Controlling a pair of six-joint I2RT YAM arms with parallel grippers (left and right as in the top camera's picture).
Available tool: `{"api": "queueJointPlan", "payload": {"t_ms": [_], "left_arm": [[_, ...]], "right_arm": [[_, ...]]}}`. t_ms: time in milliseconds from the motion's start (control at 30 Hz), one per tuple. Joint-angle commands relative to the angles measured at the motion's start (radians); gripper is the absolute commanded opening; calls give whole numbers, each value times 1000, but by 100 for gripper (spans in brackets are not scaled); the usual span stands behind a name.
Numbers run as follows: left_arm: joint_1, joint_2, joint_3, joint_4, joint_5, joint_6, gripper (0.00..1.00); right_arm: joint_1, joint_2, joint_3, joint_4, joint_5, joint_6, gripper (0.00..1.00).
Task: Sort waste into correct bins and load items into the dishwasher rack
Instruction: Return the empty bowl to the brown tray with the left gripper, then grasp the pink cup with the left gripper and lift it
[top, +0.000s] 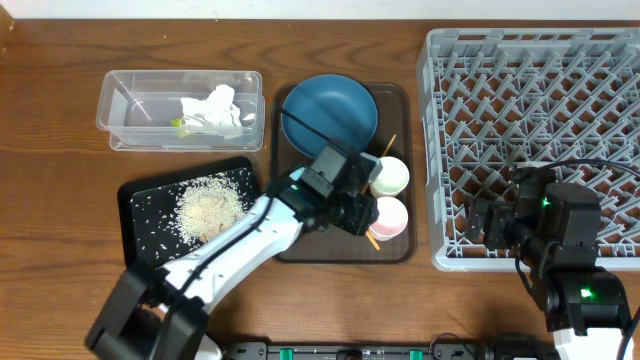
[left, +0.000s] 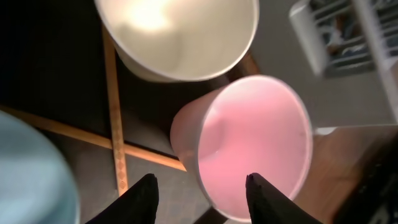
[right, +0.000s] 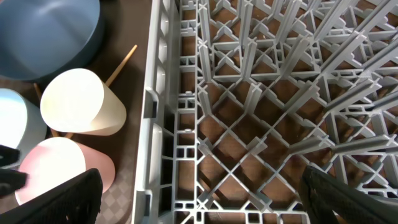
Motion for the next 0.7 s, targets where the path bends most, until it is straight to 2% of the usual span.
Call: {"api": "queueJointPlan", "payload": {"t_ms": [0,67,133,200,400,567,667], "left_arm": [[-13,55,21,-3,-43,-3,45],[-13,75,21,-12,-42,-15,33],[-13,82,21,-20,-42,-29,15],[-13,78,21,-22,-42,-29,6],[13,-1,21,-46,-42,-51,6],[110,-136,21,-101,-31,-106,6],[198,-194,21,-104,66,-129,6]], "right_arm": [[8,-2,24,-3,-4,9,99],[8,-2,24,-6,-4,9,99],[8,-2,24,-10,-4,8,99],[8,-2,24,-12,-4,8,99],[8,-2,24,-12,-2,0,99],[8,-2,24,-13,65,1,99],[8,0,24,-3,68,2,99]]}}
